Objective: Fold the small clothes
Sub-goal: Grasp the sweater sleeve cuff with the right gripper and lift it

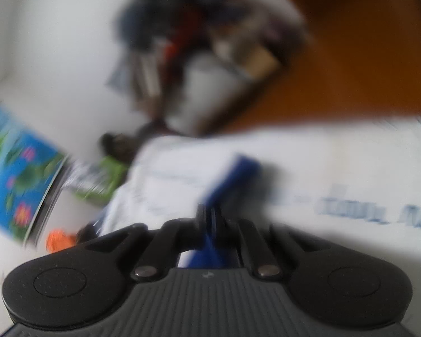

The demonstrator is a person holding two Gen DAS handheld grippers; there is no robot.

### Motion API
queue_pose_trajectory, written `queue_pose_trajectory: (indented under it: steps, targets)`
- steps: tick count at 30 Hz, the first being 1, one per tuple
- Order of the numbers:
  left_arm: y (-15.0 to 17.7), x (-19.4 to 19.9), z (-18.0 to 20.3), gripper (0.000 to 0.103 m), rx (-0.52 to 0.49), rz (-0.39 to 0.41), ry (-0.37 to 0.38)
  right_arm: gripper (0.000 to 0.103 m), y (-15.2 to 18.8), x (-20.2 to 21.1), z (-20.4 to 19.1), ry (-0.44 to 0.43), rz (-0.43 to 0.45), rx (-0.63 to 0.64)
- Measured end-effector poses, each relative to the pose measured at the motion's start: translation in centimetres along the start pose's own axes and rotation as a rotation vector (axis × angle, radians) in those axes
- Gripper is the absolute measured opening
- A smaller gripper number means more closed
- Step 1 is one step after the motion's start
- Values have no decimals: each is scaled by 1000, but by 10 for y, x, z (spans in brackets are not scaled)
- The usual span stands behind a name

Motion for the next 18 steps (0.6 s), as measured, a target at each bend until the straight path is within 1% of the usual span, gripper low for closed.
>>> queue_pose_trajectory:
  steps: [1, 3, 4, 5, 6, 7, 8, 9, 10, 12, 14, 16, 18]
  targets:
    - [0, 0, 0, 103, 0, 0, 0, 3, 12, 8, -31, -70, -21, 85]
    - [0, 0, 0, 103, 0, 0, 0, 3, 53, 29, -92, -238, -89, 241]
    - [0, 0, 0, 103, -1, 0, 0, 3, 84, 41, -124, -335, -147, 319]
    - [0, 0, 0, 103, -1, 0, 0, 3, 117, 53, -151, -409, -208, 405]
    - [0, 0, 0, 103, -2, -1, -1, 4, 155, 64, -174, -464, -266, 498]
    - [0, 0, 0, 103, -3, -1, -1, 14, 196, 74, -192, -512, -332, 595]
    - [0, -1, -1, 103, -3, -2, 0, 35, 232, 81, -203, -534, -393, 673]
    - [0, -1, -2, 103, -4, -2, 1, 47, 262, 87, -207, -538, -445, 734]
    - [0, -1, -2, 103, -7, -3, 2, 57, 284, 94, -206, -538, -470, 767]
    - [-2, -1, -1, 103, -19, -11, 8, 57, 308, 110, -199, -554, -488, 799]
    - [-13, -3, 0, 103, -23, -39, 43, 57, 317, 124, -188, -559, -486, 817]
    - [-36, -9, 1, 103, 30, -51, 127, 57, 319, 133, -175, -539, -469, 815]
    - [-68, -28, 6, 103, 126, -90, 240, 57, 316, 131, -159, -493, -446, 802]
Point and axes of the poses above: each gripper's, at about its wrist camera, not at the fingertips, and x roughly against the way its jaws point, z to its right, y to its underside, the point moved 3 cm from there along -x, roughly the way its jaws point, and after that the axes turned 3 degrees about y, right-handed, at the moved point
